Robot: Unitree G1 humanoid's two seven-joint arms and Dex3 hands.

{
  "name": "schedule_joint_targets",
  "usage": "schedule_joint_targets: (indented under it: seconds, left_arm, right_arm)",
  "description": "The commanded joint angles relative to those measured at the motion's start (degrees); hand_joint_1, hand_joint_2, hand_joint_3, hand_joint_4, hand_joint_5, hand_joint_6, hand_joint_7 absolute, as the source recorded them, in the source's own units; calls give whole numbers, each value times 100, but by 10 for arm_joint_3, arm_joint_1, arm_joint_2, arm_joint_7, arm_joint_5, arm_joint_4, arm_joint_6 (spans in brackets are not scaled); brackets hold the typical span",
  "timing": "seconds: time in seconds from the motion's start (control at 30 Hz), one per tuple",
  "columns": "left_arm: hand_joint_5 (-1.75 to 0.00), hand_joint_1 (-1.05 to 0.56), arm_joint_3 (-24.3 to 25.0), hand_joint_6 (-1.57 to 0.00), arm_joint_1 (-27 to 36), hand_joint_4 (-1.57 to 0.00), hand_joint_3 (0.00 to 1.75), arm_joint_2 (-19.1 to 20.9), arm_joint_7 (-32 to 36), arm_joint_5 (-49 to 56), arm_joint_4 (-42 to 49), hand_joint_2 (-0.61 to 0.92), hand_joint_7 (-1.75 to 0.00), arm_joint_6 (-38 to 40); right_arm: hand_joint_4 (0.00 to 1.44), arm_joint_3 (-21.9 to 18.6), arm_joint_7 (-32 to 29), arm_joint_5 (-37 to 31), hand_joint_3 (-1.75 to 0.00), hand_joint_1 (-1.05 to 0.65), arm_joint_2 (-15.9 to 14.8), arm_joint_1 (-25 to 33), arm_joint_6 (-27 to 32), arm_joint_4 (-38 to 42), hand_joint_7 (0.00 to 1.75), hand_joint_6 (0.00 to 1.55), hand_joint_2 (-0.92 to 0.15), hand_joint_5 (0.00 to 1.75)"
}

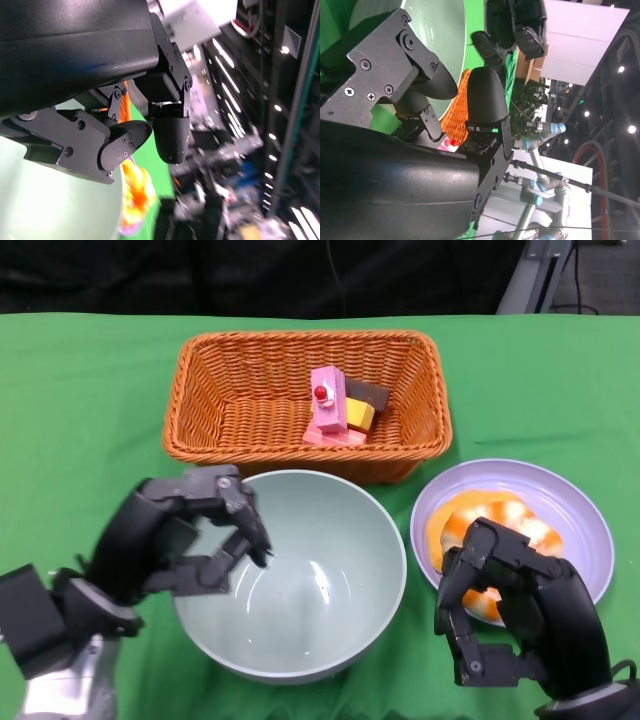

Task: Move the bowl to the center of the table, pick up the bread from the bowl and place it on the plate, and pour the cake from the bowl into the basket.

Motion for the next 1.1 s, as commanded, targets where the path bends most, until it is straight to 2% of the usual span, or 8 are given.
schedule_joint_targets:
  seconds: [0.03,0.13,0.3,0.43,0.6,0.73,0.9,1.1]
  left_arm:
    - [-174,-8,30,-73,19,-75,123,-12,-30,-3,-31,52,-150,47]
    - [-175,-10,47,-69,35,-76,126,-21,-38,10,-55,51,-159,78]
    - [-175,-9,68,-70,65,-80,129,-39,-60,-4,-108,50,-162,159]
    - [-175,-13,77,-69,82,-81,117,-42,-65,16,-138,56,-163,181]
    - [-175,-14,81,-70,109,-82,114,-42,-59,33,-194,55,-162,222]
    - [-175,-14,82,-70,128,-83,113,-38,-51,41,-243,55,-161,257]
    - [-173,-14,84,-77,146,-84,103,-34,-49,43,-291,61,-150,300]
    - [-171,-14,85,-78,159,-84,93,-36,-55,41,-315,66,-150,329]
  right_arm:
    - [87,3,7,7,-149,-4,-9,-9,-6,-11,162,69,-34,175]
    - [87,8,15,13,-148,-6,-12,-8,7,-27,163,68,-33,175]
    - [87,13,24,13,-142,-9,-23,-4,17,-51,162,68,-36,175]
    - [87,17,29,8,-136,-13,-28,-2,26,-71,158,70,-37,175]
    - [86,40,50,19,-122,-17,-39,10,72,-120,150,72,-44,175]
    - [86,56,47,14,-127,-18,-36,24,93,-156,146,76,-40,174]
    - [85,70,45,14,-130,-20,-35,32,111,-181,145,77,-38,174]
    - [86,81,43,12,-136,-17,-39,46,136,-209,146,76,-36,175]
